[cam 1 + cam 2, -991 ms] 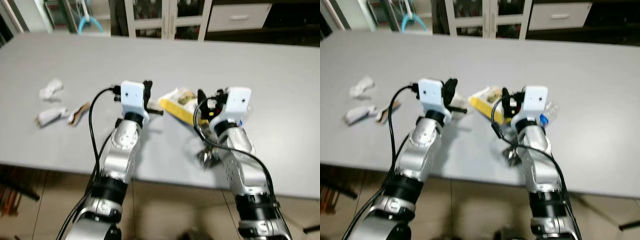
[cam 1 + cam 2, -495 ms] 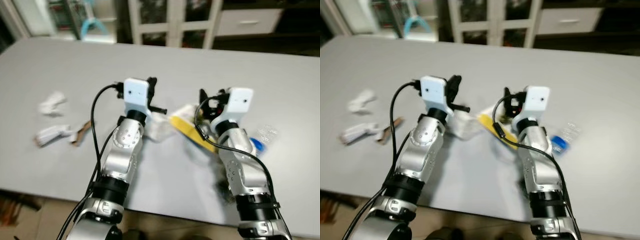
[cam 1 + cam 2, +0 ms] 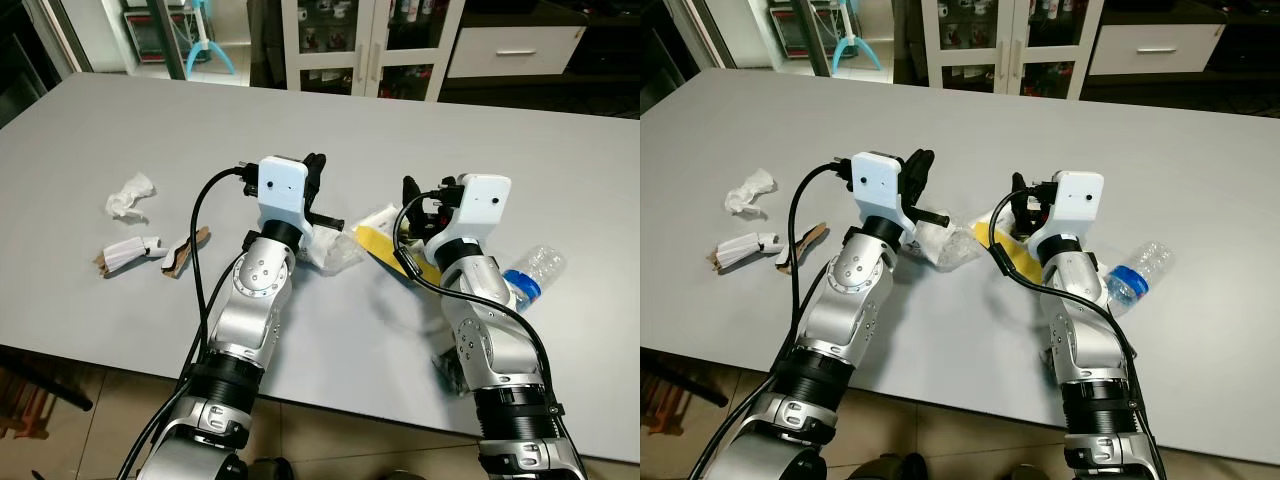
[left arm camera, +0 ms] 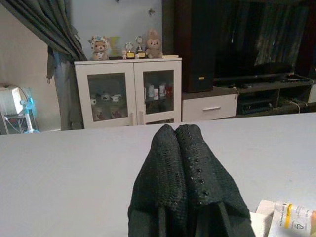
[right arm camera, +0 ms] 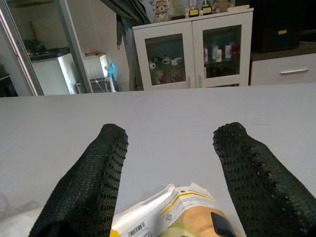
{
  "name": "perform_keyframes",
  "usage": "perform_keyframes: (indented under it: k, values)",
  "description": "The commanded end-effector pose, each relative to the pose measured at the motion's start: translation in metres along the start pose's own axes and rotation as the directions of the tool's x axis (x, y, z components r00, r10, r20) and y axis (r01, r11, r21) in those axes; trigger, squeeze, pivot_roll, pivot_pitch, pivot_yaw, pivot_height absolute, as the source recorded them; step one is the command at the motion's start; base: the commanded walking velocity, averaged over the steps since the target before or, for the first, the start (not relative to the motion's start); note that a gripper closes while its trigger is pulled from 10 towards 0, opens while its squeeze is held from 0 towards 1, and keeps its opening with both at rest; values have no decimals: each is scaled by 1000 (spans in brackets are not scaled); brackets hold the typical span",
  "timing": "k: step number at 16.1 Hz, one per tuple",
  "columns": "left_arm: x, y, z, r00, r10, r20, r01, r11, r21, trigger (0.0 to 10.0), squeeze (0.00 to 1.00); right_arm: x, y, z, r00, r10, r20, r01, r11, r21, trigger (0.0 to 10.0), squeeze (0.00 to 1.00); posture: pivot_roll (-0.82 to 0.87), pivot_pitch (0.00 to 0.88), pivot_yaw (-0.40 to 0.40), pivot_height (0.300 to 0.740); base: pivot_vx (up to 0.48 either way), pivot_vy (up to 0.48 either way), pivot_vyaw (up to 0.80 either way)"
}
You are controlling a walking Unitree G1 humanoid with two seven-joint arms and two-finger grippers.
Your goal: Picking trash to rubbish bin
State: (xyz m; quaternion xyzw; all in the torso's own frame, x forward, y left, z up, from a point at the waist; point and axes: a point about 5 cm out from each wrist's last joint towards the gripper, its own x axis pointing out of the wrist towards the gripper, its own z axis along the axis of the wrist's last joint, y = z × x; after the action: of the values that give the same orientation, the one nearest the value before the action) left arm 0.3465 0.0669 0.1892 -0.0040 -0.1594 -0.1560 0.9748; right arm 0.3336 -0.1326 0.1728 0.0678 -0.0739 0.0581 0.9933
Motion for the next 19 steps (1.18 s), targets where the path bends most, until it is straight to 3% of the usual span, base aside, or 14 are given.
perform_keyframes:
  k: [1, 19]
  values:
    - [-1, -2, 2, 1000, -13, 10, 13, 1000, 10, 10000, 0, -1, -1, 2, 1000, -5, 12, 5, 1000, 1, 10000, 0, -120, 114, 23, 740, 0, -428, 0]
    - [-1, 1, 6, 1000, 2, 20, -3, 1000, 17, 10000, 0, -2, 0, -1, 1000, -3, 1, 3, 1000, 4, 10000, 0, -115, 129, 18, 740, 0, -393, 0]
